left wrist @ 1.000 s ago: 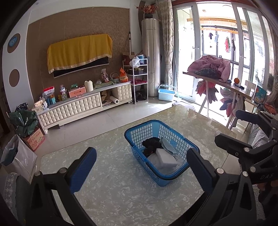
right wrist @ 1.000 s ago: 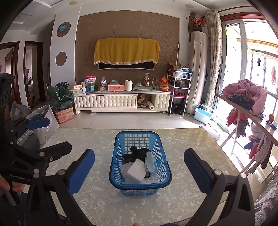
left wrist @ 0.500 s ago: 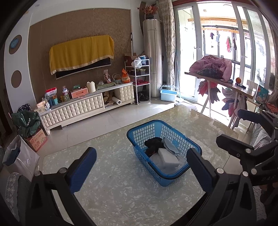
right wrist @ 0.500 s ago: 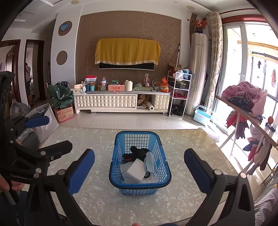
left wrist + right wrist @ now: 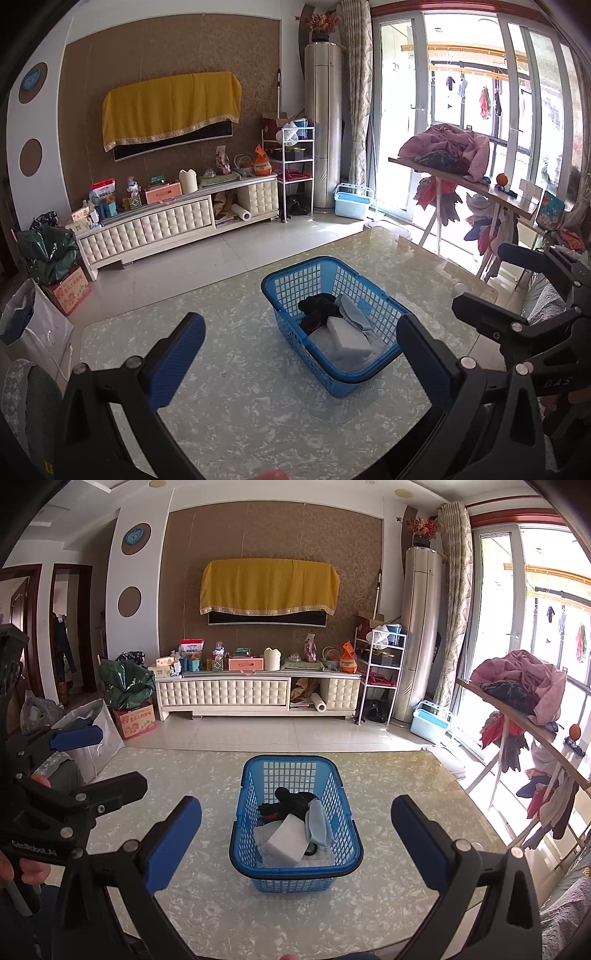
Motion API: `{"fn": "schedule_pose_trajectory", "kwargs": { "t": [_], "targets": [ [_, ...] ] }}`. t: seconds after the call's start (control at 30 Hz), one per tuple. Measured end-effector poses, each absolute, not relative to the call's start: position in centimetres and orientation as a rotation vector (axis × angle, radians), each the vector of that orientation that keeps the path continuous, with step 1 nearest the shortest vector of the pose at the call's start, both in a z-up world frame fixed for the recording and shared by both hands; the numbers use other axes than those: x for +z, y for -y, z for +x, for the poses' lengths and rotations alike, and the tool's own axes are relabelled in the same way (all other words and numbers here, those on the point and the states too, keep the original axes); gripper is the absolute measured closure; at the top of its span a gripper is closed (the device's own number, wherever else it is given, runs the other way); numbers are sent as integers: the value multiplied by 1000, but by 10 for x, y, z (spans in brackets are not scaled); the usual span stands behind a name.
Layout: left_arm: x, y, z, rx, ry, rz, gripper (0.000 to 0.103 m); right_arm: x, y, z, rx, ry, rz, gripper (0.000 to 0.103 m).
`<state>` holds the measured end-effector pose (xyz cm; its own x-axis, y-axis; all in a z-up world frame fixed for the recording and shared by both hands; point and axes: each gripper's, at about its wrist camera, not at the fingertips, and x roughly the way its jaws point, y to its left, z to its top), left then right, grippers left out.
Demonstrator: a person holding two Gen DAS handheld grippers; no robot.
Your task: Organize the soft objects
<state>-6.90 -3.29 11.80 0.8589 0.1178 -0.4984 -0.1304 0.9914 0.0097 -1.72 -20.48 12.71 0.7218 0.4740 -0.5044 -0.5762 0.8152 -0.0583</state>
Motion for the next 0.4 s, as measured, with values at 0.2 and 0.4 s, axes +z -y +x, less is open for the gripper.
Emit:
{"fn": "schedule_pose_trajectory", "kwargs": {
  "t": [0.2, 0.4],
  "targets": [
    [118, 36, -68, 137, -523, -9, 0, 127, 205, -17, 587, -497, -221, 0],
    [118, 37, -67, 139, -525, 1, 0, 127, 206, -16, 586, -500, -222, 0]
  ]
}}
